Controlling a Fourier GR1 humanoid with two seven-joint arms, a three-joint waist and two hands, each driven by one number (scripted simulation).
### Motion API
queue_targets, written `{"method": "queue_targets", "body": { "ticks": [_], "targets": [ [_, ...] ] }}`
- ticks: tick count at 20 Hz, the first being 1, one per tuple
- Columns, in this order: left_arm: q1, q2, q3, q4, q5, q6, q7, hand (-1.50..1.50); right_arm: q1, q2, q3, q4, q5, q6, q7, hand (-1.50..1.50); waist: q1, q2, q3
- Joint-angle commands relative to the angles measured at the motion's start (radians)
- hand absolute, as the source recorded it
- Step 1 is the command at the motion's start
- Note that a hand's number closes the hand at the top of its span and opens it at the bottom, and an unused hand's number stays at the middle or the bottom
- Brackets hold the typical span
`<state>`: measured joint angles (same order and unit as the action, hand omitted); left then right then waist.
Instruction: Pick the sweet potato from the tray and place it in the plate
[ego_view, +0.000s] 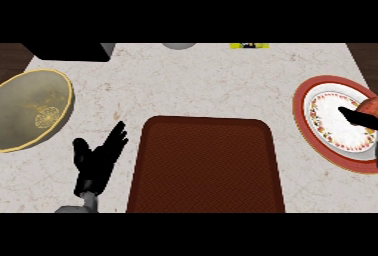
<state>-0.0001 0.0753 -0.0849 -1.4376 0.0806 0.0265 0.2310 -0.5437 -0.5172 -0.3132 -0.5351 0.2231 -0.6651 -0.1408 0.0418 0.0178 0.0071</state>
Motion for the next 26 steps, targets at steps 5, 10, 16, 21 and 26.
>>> {"method": "queue_targets", "body": {
  "ticks": [5,10,16,21,26],
  "targets": [
    [0.011,0.001,0.012,0.014,0.001,0.003,-0.004,0.0,-0.007,0.028,-0.24,0.027,-0.235,0.062,-0.381,-1.5,-0.015,-0.005,-0.001],
    [0.002,-0.026,0.003,0.052,-0.033,0.03,-0.055,0.0,0.043,-0.039,-0.322,0.123,-0.327,0.251,-0.475,-1.5,-0.027,-0.01,-0.004],
    [-0.008,0.033,0.059,-0.017,0.022,-0.007,0.055,0.0,0.162,-0.011,-0.265,-0.005,-0.365,0.455,-0.432,-1.5,-0.045,-0.02,-0.007],
    [0.041,0.022,0.05,-0.021,0.013,-0.015,-0.002,0.0,0.372,-0.005,-0.252,-0.109,-0.4,0.609,-0.47,-1.5,-0.052,-0.021,-0.007],
    [0.0,0.019,0.054,-0.004,0.001,-0.01,0.028,0.0,0.524,0.07,-0.168,-0.385,-0.362,0.516,-0.358,-1.5,-0.049,-0.02,-0.008]
  ]
}}
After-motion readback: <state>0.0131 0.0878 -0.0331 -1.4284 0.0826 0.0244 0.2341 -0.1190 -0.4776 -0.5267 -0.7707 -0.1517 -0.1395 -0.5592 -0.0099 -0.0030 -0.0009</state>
